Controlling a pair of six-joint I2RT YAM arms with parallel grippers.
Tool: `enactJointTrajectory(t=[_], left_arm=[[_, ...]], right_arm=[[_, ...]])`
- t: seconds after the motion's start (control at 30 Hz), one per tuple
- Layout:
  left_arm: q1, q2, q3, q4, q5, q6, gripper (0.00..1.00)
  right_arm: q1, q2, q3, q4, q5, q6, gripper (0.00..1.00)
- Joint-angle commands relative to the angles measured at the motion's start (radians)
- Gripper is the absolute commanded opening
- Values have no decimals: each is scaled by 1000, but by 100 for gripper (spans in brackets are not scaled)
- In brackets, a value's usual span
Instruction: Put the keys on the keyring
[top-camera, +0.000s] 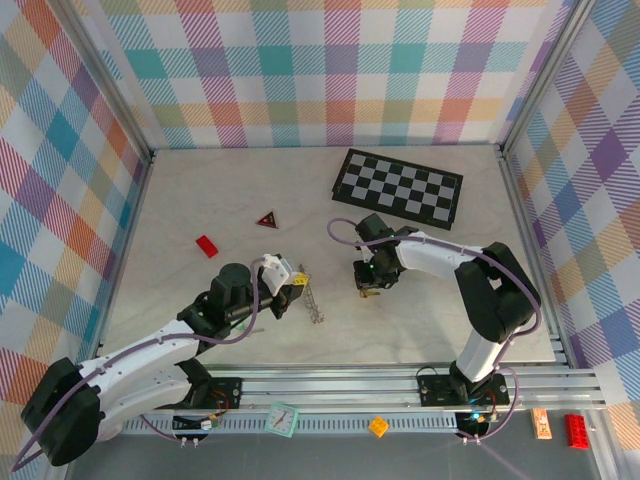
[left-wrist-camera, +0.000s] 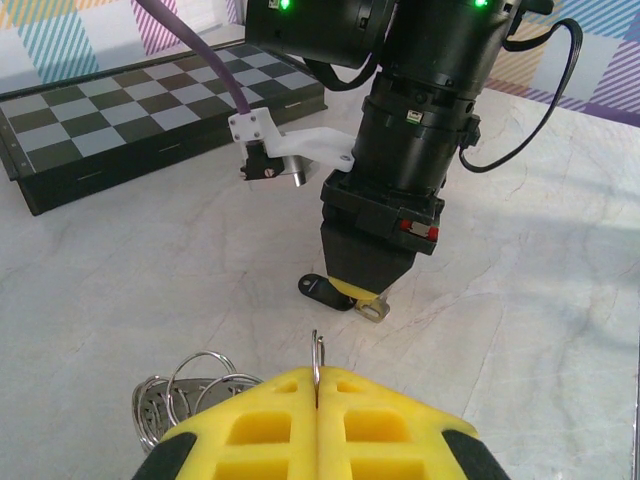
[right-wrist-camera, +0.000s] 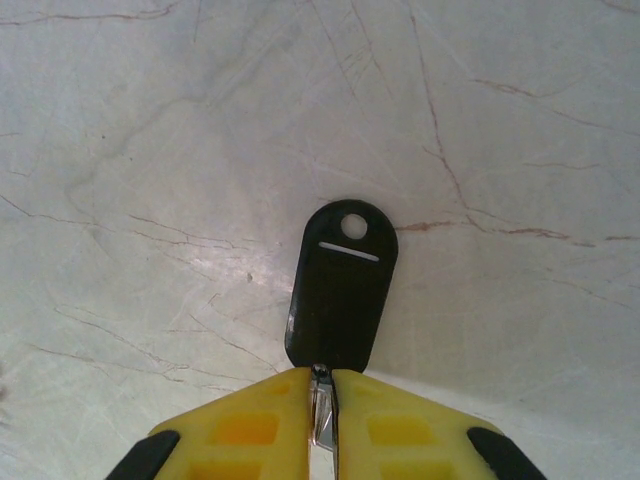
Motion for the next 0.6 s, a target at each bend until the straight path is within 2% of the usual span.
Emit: enactJointTrajectory(t=[0.0,0.43,0.57], left_arm=[[-12,-2,31,40,4,-8,0],[-13,-4,30,40,3,-7,0],[-13,-5,29,40,3,-6,0]], right_arm=[[10,7,26,-31,6,-12,14],[14,24,37,-46,12,-15,13],[16,24,42,-52,15,-17,9]])
